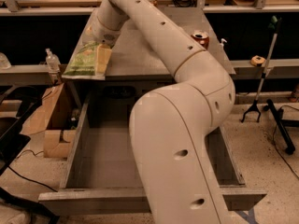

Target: Place green jalapeno chip bag into top drawer

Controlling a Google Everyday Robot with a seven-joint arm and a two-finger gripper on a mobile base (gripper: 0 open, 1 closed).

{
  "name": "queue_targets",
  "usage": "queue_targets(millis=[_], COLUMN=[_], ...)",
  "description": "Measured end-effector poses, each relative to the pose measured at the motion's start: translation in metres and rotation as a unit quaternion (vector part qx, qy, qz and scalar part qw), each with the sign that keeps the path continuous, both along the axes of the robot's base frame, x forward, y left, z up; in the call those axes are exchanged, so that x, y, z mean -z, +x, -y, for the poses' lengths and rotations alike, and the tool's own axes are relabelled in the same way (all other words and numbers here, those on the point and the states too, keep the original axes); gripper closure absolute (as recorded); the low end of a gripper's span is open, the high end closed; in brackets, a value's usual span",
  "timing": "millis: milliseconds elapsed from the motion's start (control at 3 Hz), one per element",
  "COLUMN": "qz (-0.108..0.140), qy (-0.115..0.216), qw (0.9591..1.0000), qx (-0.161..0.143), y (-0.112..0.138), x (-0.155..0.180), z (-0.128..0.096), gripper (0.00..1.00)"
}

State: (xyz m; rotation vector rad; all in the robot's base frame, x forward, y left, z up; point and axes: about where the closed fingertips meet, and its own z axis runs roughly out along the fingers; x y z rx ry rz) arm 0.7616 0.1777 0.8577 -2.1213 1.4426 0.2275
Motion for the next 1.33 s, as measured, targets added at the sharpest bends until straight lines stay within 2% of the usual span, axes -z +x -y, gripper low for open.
queue_targets(millis=[333,1333], qz=[-0.019,-0.023], qy=[-0.005,-0.006], qw=[0.9996,0.9995], qx=[-0.02,-0.022], y=[-0.0082,-0.0078], x=[0.0127,0.0203], z=[-0.0128,-0.0181], gripper=[0.26,0.95])
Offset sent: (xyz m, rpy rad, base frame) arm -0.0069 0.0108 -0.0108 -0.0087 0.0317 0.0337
